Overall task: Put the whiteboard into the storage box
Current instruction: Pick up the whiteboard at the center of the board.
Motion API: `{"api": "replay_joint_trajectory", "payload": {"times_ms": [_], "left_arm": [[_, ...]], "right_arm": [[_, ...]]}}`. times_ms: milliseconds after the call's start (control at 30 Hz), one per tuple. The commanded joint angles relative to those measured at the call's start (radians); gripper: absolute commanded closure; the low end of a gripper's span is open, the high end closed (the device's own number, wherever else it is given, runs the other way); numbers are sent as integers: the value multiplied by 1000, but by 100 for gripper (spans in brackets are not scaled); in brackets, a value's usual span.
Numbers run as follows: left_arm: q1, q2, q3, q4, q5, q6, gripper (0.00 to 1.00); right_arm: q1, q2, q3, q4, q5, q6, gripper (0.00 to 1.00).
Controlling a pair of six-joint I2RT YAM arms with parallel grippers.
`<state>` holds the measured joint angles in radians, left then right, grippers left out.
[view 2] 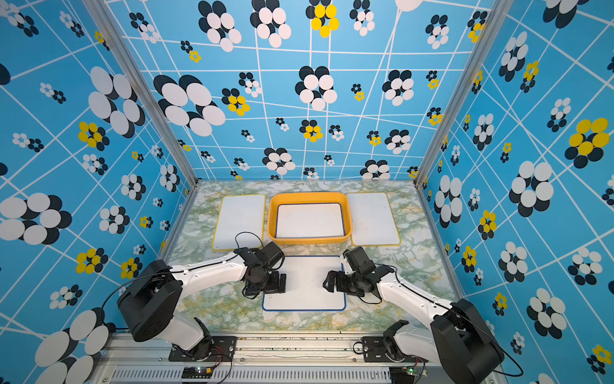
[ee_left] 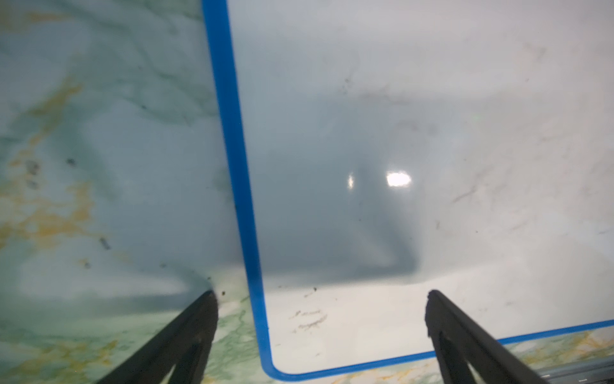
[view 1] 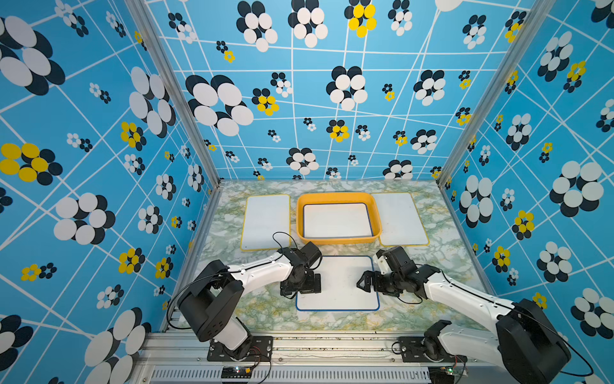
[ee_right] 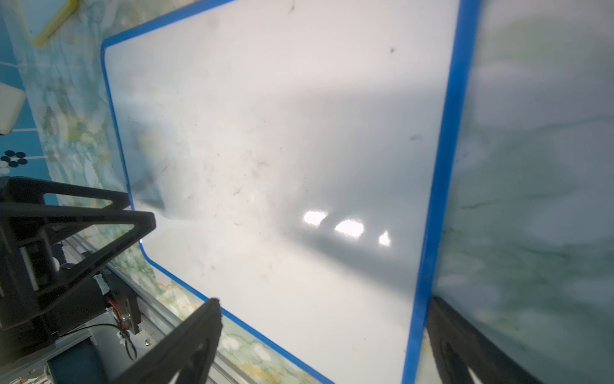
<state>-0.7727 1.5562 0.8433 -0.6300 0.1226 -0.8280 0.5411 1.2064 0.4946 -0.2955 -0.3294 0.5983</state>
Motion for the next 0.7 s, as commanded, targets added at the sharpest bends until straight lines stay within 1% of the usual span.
{"api": "replay_joint_trajectory", "payload": {"times_ms": [0, 200, 300, 400, 467, 567, 667], "left_arm": [[-13, 53, -72, 128, 93, -67, 1], [2, 75, -131, 243, 150, -64, 0], [25, 73, -179, 335, 215, -59, 1], [58, 66, -219, 433, 302, -48, 1], [83, 64, -230, 458, 348, -19, 1], [115, 67, -226, 450, 392, 37, 1], [141, 74, -228, 480, 446, 62, 1]], "right_arm": [[3, 75, -102, -44, -17, -5, 1], [3, 99, -148, 19, -86, 33, 1], [3, 87, -174, 39, -99, 61, 1], [4, 67, -192, 45, -104, 78, 1], [5, 62, -200, 49, -111, 88, 1], [9, 58, -212, 71, -130, 108, 1], [22, 53, -215, 86, -134, 129, 1]]}}
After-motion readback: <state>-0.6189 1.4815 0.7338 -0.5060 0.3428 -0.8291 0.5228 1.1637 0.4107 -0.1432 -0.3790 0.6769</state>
